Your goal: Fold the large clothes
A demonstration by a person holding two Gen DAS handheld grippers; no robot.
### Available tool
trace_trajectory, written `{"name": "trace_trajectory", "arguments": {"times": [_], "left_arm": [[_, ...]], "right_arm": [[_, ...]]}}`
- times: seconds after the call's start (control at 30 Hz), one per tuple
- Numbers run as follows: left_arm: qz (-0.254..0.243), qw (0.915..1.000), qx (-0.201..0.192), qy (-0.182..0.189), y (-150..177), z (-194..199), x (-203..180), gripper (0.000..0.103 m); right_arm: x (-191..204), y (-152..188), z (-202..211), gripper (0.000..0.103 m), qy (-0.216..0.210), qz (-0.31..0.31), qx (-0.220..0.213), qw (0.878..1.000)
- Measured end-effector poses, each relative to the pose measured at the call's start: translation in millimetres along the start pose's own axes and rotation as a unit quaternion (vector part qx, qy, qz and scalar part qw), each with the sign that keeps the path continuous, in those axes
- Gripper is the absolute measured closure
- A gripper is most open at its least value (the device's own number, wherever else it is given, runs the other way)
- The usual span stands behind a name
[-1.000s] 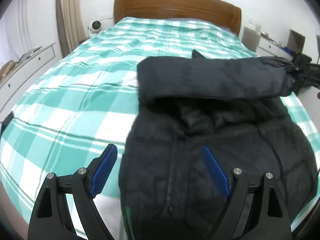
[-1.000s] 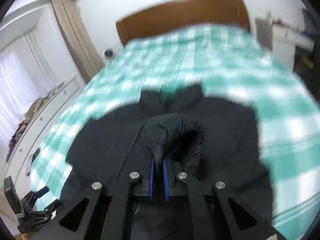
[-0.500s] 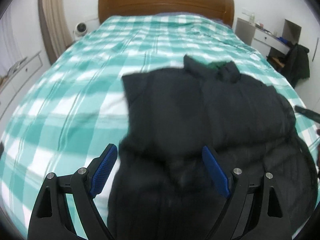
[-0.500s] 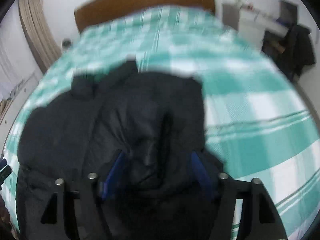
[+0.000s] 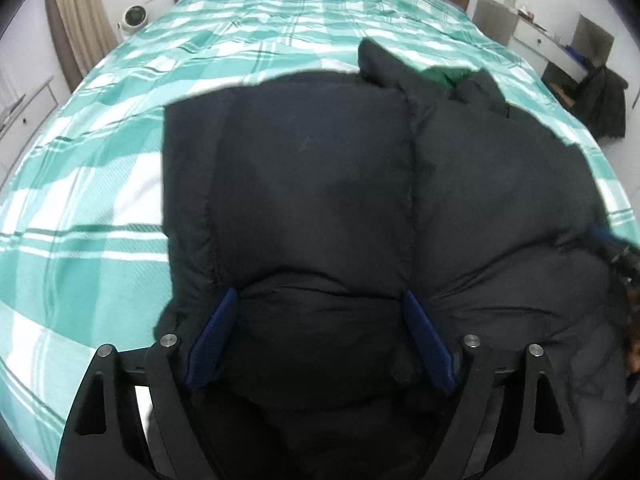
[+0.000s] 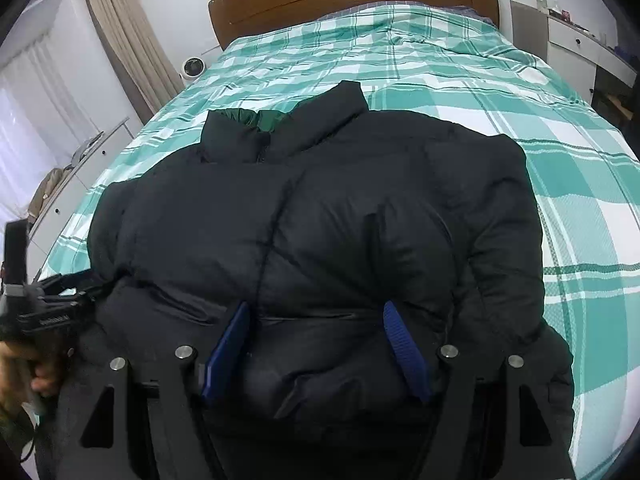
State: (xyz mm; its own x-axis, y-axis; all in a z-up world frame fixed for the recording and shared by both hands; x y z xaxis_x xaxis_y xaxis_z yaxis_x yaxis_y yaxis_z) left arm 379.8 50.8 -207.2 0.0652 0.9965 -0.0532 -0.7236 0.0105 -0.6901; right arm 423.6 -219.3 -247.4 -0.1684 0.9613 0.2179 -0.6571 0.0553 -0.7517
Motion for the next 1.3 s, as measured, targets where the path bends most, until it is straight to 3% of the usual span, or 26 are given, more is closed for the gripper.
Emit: {"name": "trace_trajectory", "arguments": {"times": [0.13,0.2,0.3,0.43,0.6,0.73,0.87,0.97,1.1,1.3], "left_arm": [[0.045,0.9978,-0.045,0.019,-39.2,11.8,9.9,0.017],[0.045,0.9986,-0.026,0.008,-45.3,-5.9,13.3,0.017],[0.055,0.9977,0.038,0.005,-28.1,-46.1,18.8,0.015],[0.053,0.9976,0.043,-0.005,-34.7,-41.3,16.8,0.018],[0.084,0.9964,-0.002,0.012,-67.3,-30.6,15.7,0.016],[0.096,0.9949,0.031,-0.01,-68.7,-71.3,23.1,0.016],[0.092,0.9948,0.04,-0.019,-61.8,-84.0,23.5,0.012],[0.067,0.9967,0.037,-0.028,-55.2,-76.6,18.8,0.012],[0.05,0.9985,0.012,-0.018,-47.7,-31.4,22.0,0.012],[0.008,0.9999,0.001,0.009,7.9,38.7,14.7,0.011]], "right_arm": [[-4.2,3.8,-10.0,0.032,0.002,-0.002,-0.009,1.0],[-2.3,4.9,-12.3,0.032,0.009,0.005,-0.012,1.0],[3.6,2.4,-14.0,0.032,0.012,0.009,-0.014,1.0],[-0.1,5.7,-13.5,0.032,0.009,0.009,-0.015,1.0],[-0.2,7.5,-12.5,0.032,0.01,0.011,-0.02,1.0],[0.0,7.3,-12.2,0.032,0.009,0.009,-0.022,1.0],[-0.4,7.9,-11.9,0.032,0.008,0.011,-0.023,1.0],[-1.4,9.0,-12.3,0.032,0.007,0.011,-0.024,1.0],[-2.8,8.7,-11.3,0.032,0.003,0.007,-0.024,1.0],[1.1,6.7,-2.3,0.032,0.007,0.02,0.006,1.0]]}}
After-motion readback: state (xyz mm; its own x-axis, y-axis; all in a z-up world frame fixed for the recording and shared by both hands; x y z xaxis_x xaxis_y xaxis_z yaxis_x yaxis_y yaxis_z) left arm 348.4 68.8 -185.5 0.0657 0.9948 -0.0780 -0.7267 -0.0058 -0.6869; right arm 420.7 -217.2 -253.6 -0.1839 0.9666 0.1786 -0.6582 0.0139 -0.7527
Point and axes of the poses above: each gripper's, at about its wrist camera, not at the fingertips, and z roughly against the way its jaws point, x to its left, y to its underside, the point moved 6 cm from there along -z, roughly the way its jaws point, and after that the axes turned 12 degrees about -x, right-handed, at the moved point
